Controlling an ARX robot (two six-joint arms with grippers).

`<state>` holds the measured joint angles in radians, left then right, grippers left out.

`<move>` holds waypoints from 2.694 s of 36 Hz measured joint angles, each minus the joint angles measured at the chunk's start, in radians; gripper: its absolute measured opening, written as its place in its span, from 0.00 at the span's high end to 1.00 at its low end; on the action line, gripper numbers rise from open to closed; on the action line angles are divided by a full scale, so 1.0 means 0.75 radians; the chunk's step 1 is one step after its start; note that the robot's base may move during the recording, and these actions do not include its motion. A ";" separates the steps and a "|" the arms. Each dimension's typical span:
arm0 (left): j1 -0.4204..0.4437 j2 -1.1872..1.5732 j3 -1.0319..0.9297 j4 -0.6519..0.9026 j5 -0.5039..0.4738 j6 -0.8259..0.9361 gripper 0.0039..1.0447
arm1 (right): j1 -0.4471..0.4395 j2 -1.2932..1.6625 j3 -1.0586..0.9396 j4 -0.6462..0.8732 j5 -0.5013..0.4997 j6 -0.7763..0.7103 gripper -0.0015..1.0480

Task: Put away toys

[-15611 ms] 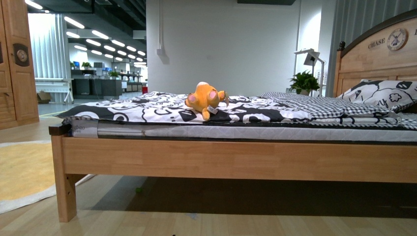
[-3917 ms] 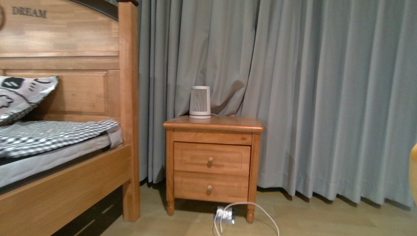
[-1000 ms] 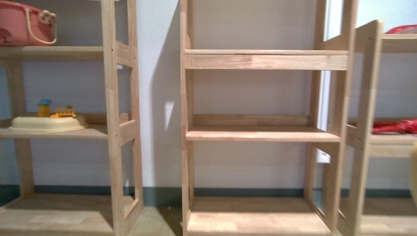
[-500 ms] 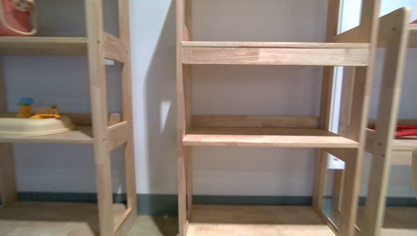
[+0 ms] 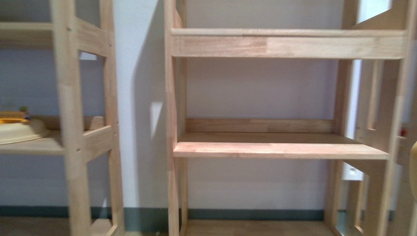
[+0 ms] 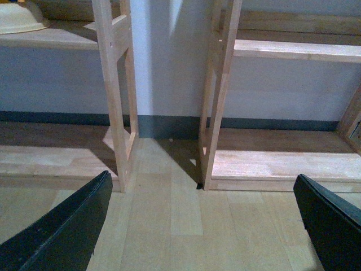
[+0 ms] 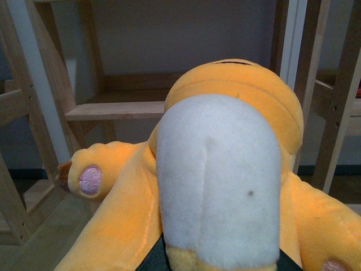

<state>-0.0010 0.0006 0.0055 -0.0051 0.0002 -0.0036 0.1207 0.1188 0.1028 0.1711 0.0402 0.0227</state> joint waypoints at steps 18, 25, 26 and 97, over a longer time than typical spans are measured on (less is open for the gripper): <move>-0.001 0.000 0.000 0.000 0.000 0.000 0.06 | 0.000 0.000 0.000 0.000 -0.001 0.000 0.91; -0.001 0.000 0.000 0.000 -0.001 0.000 0.06 | 0.000 0.000 -0.002 -0.001 -0.003 0.000 0.91; 0.000 -0.001 0.000 0.001 0.001 0.001 0.06 | 0.000 0.000 -0.001 0.000 -0.001 0.001 0.91; -0.001 0.001 0.000 0.000 0.000 0.000 0.06 | 0.069 1.875 2.423 -0.183 -0.145 0.361 0.91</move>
<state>-0.0013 0.0010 0.0055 -0.0051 0.0002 -0.0036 0.1722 1.5253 1.9202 0.0341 -0.0689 0.2935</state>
